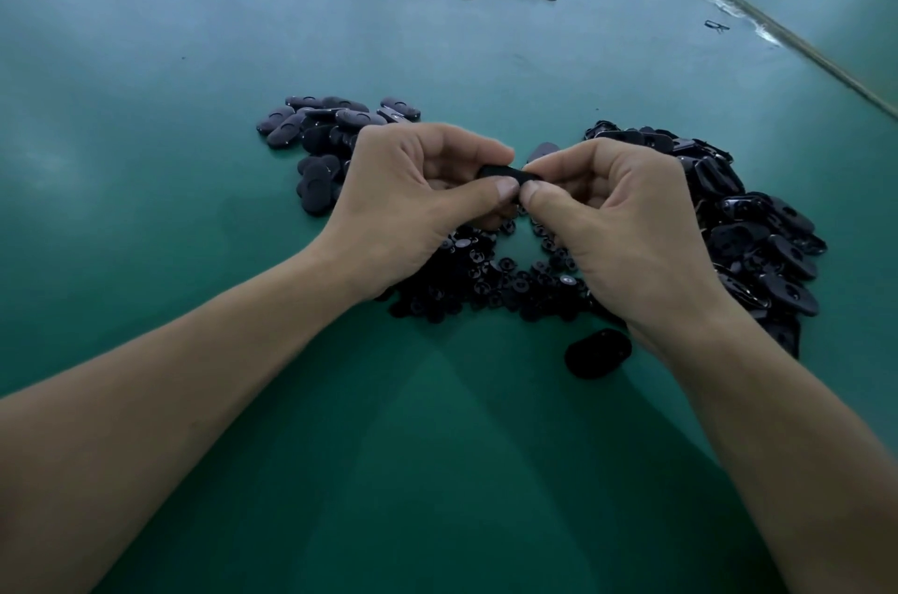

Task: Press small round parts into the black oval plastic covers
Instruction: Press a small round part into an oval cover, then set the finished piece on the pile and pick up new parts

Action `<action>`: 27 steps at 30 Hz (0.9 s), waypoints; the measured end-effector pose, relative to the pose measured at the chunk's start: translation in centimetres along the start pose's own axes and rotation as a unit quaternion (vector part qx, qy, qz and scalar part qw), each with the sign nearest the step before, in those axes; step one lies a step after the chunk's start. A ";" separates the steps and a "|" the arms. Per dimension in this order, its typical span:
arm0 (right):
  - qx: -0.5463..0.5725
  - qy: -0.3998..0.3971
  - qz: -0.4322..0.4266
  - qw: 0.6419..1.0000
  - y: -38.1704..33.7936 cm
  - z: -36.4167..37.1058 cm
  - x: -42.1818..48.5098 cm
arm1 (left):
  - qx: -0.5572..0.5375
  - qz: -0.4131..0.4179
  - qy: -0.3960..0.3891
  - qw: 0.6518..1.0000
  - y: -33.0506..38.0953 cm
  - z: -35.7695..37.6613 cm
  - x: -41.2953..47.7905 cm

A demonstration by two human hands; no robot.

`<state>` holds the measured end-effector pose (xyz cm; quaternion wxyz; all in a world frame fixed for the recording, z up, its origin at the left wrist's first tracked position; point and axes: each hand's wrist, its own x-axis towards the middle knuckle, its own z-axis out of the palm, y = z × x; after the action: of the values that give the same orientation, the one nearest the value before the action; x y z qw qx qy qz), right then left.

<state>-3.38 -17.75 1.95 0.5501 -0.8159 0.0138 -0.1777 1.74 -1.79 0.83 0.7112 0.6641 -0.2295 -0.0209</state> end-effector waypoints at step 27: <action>-0.512 0.055 0.069 0.855 1.2 -3.0 0.2 | 0.152 0.044 0.261 0.952 -0.3 -2.6 1.9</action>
<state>-3.89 -20.92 1.93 0.0641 -0.9681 0.1893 -0.1513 4.44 -0.07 1.05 0.6371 0.7361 -0.0654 0.2192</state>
